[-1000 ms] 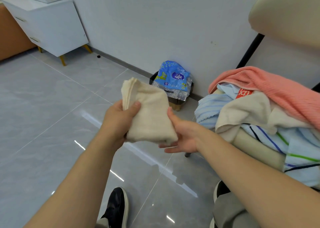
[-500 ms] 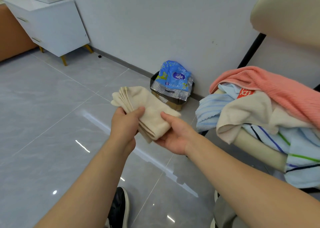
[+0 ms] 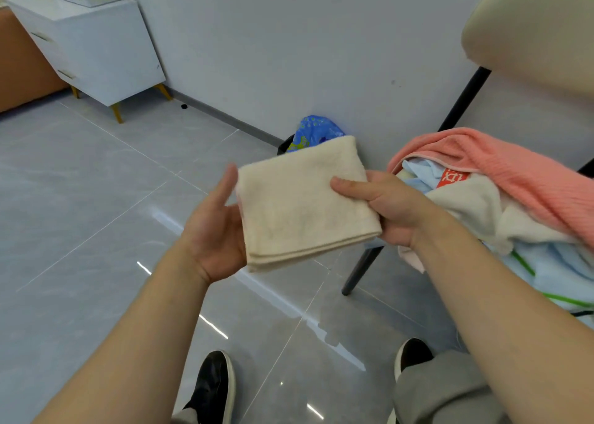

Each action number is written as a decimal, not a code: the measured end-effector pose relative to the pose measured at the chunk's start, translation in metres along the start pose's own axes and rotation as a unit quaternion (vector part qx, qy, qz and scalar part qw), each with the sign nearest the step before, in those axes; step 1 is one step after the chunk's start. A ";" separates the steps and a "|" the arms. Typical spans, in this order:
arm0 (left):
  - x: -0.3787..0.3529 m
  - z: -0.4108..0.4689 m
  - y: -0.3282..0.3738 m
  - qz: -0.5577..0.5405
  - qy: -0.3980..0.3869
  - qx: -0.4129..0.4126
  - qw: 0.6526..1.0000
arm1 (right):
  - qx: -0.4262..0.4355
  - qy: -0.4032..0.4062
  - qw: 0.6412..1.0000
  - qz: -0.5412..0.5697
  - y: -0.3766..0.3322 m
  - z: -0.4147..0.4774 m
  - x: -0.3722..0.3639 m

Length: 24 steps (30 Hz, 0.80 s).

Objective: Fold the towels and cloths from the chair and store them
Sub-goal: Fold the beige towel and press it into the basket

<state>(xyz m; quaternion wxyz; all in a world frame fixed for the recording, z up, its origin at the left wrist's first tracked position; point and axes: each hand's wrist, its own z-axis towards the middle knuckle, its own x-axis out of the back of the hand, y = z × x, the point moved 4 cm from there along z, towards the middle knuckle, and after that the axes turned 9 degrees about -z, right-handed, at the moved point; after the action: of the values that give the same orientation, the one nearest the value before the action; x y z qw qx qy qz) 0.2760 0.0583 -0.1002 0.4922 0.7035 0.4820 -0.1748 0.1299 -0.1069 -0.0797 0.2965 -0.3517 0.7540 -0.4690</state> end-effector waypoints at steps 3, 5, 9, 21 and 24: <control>0.002 0.004 -0.007 0.079 0.093 -0.013 0.992 | -0.054 -0.012 0.998 -0.015 0.014 0.001 0.002; 0.001 0.004 -0.011 0.102 0.104 0.003 0.989 | -0.077 -0.005 0.997 -0.001 0.020 0.003 0.002; 0.000 0.005 -0.009 0.141 0.076 0.011 0.987 | -0.105 0.000 0.994 0.019 0.025 0.005 0.007; -0.008 -0.001 -0.004 0.095 0.040 0.029 0.994 | -0.110 -0.047 0.991 0.053 0.015 -0.006 0.009; -0.005 -0.002 0.004 0.075 0.027 -0.026 0.996 | -0.036 -0.064 0.993 0.089 0.008 -0.010 0.011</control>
<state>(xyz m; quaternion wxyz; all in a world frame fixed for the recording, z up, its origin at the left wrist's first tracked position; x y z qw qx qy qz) 0.2763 0.0574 -0.0932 0.5090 0.7292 0.4450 -0.1060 0.1133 -0.1084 -0.0839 0.3720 -0.3233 0.7778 -0.3899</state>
